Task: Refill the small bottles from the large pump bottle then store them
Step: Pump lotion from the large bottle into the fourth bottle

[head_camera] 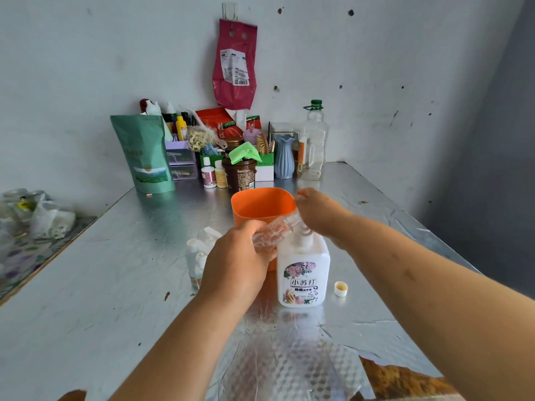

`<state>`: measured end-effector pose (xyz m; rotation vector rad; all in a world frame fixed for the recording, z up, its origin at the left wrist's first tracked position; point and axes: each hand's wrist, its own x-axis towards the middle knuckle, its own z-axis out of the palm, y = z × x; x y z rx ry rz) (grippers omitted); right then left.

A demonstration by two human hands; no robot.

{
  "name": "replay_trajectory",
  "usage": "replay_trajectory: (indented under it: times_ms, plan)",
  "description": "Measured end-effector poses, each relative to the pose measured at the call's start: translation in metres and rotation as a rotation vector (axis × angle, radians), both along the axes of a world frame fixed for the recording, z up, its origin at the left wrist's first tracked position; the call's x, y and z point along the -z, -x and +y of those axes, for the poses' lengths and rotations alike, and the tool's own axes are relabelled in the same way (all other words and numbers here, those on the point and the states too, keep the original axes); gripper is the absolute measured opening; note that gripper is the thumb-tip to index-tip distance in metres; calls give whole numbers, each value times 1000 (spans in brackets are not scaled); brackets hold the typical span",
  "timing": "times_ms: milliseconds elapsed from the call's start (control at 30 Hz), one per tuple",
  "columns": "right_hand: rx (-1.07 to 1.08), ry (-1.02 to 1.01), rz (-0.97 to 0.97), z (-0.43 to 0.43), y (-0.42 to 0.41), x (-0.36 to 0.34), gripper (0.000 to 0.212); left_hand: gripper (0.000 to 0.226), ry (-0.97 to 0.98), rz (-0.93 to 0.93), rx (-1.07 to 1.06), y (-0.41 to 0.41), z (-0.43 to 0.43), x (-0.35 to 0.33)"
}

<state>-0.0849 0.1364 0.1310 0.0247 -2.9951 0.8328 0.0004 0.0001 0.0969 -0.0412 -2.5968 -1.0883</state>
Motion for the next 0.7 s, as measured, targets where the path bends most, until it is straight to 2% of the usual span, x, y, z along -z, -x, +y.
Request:
replay_trajectory:
  times_ms: [133, 367, 700]
  plan:
    - [-9, 29, 35, 1, -1, -5, 32, 32, 4, 15, -2, -1, 1, -3]
    - [2, 117, -22, 2, -5, -7, 39, 30, -6, 20, 4, 0, 1, -2]
    - [1, 82, -44, -1, -3, -4, 44, 27, -31, 16, -2, 3, -1, 6]
